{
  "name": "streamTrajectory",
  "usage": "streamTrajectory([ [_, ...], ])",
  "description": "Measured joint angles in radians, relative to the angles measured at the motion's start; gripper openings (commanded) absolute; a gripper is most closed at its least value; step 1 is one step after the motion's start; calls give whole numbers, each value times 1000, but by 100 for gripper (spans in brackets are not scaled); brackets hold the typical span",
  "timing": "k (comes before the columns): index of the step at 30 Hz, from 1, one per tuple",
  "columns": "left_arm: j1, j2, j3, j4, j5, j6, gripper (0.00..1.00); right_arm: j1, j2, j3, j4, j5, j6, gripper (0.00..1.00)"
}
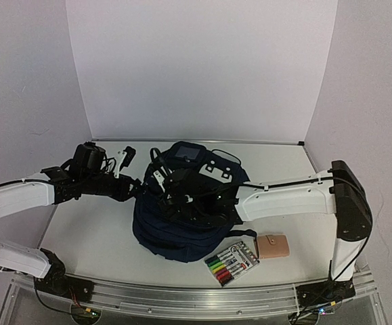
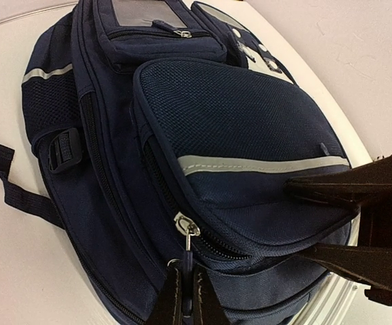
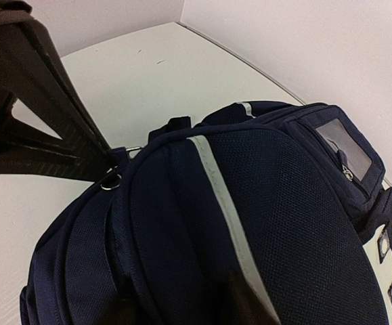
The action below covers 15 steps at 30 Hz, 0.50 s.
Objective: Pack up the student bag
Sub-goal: Unzip the student bag at the center of the board.
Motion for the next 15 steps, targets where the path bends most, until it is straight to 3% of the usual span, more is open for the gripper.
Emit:
streamTrajectory([
  [4,-1,-2,0,1,-30,-8,0,0,3,10,-4,24,-14,0],
  [9,14,4,1,6,-65,-44,0,-1,2,10,2,19,-26,0],
  [15,68,108,54,49,23,-69,0,-8,-54,-45,20,-31,-24,0],
])
